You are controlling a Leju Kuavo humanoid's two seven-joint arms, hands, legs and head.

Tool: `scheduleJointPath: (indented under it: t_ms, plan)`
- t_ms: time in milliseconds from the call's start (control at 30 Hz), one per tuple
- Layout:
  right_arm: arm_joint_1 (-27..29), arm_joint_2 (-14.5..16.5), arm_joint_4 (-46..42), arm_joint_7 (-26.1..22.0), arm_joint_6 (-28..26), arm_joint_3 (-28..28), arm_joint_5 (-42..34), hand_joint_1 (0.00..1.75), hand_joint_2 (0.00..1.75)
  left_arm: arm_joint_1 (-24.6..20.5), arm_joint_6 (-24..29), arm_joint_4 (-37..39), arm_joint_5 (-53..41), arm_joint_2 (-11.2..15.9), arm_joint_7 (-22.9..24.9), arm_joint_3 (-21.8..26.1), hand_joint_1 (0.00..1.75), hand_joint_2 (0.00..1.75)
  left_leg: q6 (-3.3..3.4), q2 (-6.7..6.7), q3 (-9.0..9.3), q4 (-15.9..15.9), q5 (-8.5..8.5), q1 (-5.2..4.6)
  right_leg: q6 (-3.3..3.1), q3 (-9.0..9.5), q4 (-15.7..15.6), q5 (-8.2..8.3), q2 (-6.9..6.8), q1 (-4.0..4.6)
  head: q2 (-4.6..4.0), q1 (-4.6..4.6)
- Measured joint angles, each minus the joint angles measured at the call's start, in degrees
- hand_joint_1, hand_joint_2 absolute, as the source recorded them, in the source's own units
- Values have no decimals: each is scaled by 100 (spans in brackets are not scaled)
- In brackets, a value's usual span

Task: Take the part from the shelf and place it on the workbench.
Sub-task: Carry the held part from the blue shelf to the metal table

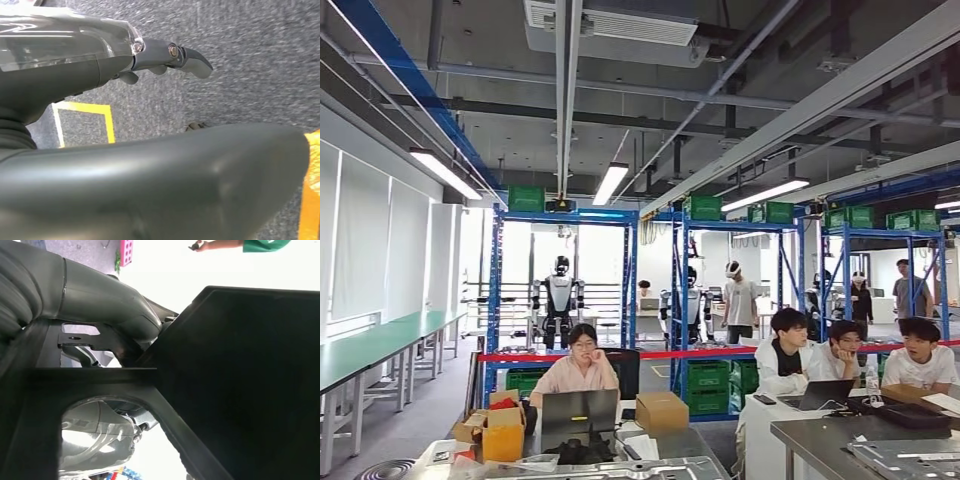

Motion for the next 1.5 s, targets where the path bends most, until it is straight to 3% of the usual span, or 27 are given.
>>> scheduleJointPath:
  t_ms: [100, 167, 200, 267, 300, 333, 367, 433, 500, 567, 667, 700, 767, 833, 867, 967, 1033, 1133, 1200, 1300, 1333, 1367, 1400, 1467, 1500]
  plan:
    - [3, 1, -2, -9, 10, -2, -6, 175, 175, 3, -2, 0, 0, 1, 0, -3, 0, 175, 133, -9, 44, -77, -60, -31, 80, 16, 4, -49, -4, -2, 0, -1]
    - [-1, 1, -5, -16, 14, -5, -8, 175, 175, 7, -2, 0, 0, 2, -2, -5, 0, 175, 212, -12, 70, -84, -81, -25, 125, -53, 196, -182, -2, -17, 0, -1]
    - [-2, 1, -8, -20, 15, -8, -9, 175, 175, 4, -2, 0, 0, 2, -3, -5, 0, 175, 245, -13, 85, -90, -91, -23, 145, -184, 470, -321, 1, -21, 0, -1]
    - [7, 1, -7, -24, 20, -10, -12, 175, 175, -3, -4, 0, -1, 2, -3, -6, 0, 175, 292, -15, 109, -89, -122, -40, 162, -633, 1293, -634, 4, -21, 0, -1]
    - [16, 1, -3, -25, 24, -12, -14, 175, 175, -1, -5, 0, -2, 2, -3, -6, 0, 175, 308, -17, 129, -89, -141, -54, 160, -848, 1630, -702, 5, -19, 0, -1]
    - [24, 1, -1, -25, 28, -14, -15, 175, 175, 2, -6, 0, -3, 2, -2, -7, 0, 175, 318, -24, 158, -89, -164, -68, 146, -980, 1779, -656, 6, -15, 0, -1]
    - [28, 1, 1, -26, 31, -15, -17, 175, 175, 5, -7, 0, -4, 2, -2, -7, 0, 175, 325, -34, 198, -89, -192, -83, 118, -1001, 1687, -486, 9, -6, 0, -1]
    - [28, 1, 1, -29, 33, -18, -21, 175, 175, 6, -7, 1, -4, 1, -2, -9, 0, 175, 325, -58, 292, -94, -254, -101, 11, -777, 967, 31, 24, 45, 0, -1]
    - [26, 1, 1, -33, 35, -24, -24, 175, 175, 0, -9, 5, -5, -7, -2, -10, 0, 175, 298, -76, 344, -103, -306, -106, -104, -543, 358, 302, 39, 105, 2, -1]
    - [21, 1, -1, -37, 38, -31, -27, 175, 175, 3, -9, 9, -7, -14, -1, -11, 0, 175, 244, -81, 355, -125, -340, -101, -159, -466, 194, 265, 44, 136, 3, -1]
    - [16, 12, -21, -42, 43, -40, -28, 175, 175, -2, -9, 9, -9, -13, -1, -14, 0, 175, 167, -63, 364, -64, -444, -110, -177, -343, 16, 243, 32, 94, 2, -1]
    - [11, 23, -27, -44, 44, -40, -29, 175, 175, -9, -9, 9, -11, -10, -2, -15, 0, 175, 147, -56, 276, 135, -546, -109, -181, -288, -41, 243, 22, 72, 2, 1]
    - [8, 43, -28, -45, 49, -40, -31, 175, 175, -5, -8, 9, -15, 1, -1, -16, 0, 175, 106, -49, -112, 844, -816, -82, -193, -209, -74, 202, 8, 56, 1, 1]
    - [31, 48, -23, -45, 52, -40, -31, 175, 175, 18, -7, 9, -19, 15, 3, -15, 0, 175, 52, -47, -490, 1389, -877, -49, -183, -116, -74, 125, 6, 43, 0, 0]
    - [43, 49, -19, -45, 52, -40, -31, 175, 175, 28, -7, 9, -21, 19, 4, -15, 0, 175, 24, -44, -549, 1372, -737, -29, -166, -54, -72, 77, 9, 32, 0, 1]
    - [54, 49, -11, -46, 54, -41, -32, 175, 175, 35, -7, 9, -36, 19, 4, -16, 0, 175, -48, -20, -268, 449, -25, 24, -63, 165, -45, -111, 15, -1, 0, 2]
    - [51, 50, -12, -49, 58, -42, -32, 175, 175, 22, -6, 10, -43, 18, 9, -16, 0, 175, 8, -6, -95, 67, 46, 13, 20, 224, -17, -206, 22, 7, 0, 1]
    - [47, 50, -19, -54, 65, -45, -37, 175, 175, 22, -4, 11, -49, 20, 16, -16, 0, 175, 163, -18, -34, 5, -80, -8, 97, 246, 18, -248, 23, -4, 0, -1]
    - [34, 51, -33, -59, 66, -49, -41, 175, 175, 26, -3, 11, -50, 24, 5, -17, 0, 175, 236, -23, 36, -16, -121, 3, 141, 125, 323, -378, 23, -15, 0, 0]
    - [39, 51, -44, -66, 66, -52, -44, 175, 175, 12, -3, 11, -51, 28, -1, -17, 0, 175, 299, -26, 115, -24, -199, -17, 172, -553, 1428, -763, 23, -17, 0, -1]
    - [52, 51, -44, -66, 66, -53, -44, 175, 175, 11, -3, 11, -51, 28, -1, -17, 0, 175, 307, -29, 150, -24, -232, -30, 164, -764, 1677, -787, 23, -15, 0, -1]
    - [64, 51, -43, -66, 66, -54, -44, 175, 175, 15, -4, 11, -52, 28, -1, -17, 0, 175, 311, -35, 198, -25, -269, -44, 144, -879, 1721, -693, 25, -9, 0, -1]
    - [70, 51, -44, -67, 66, -54, -44, 175, 175, 19, -4, 11, -52, 28, -1, -17, 0, 175, 312, -41, 254, -26, -309, -56, 112, -891, 1553, -486, 27, 5, 0, -1]
    - [72, 50, -44, -70, 67, -60, -45, 175, 175, 21, -4, 11, -52, 27, -2, -17, 0, 175, 299, -52, 372, -41, -386, -67, 5, -717, 842, 50, 28, 60, 0, 2]
    - [71, 50, -42, -72, 67, -64, -46, 175, 175, 19, -4, 12, -52, 25, -3, -17, 0, 175, 282, -56, 412, -60, -412, -61, -55, -642, 559, 160, 29, 96, 1, 2]
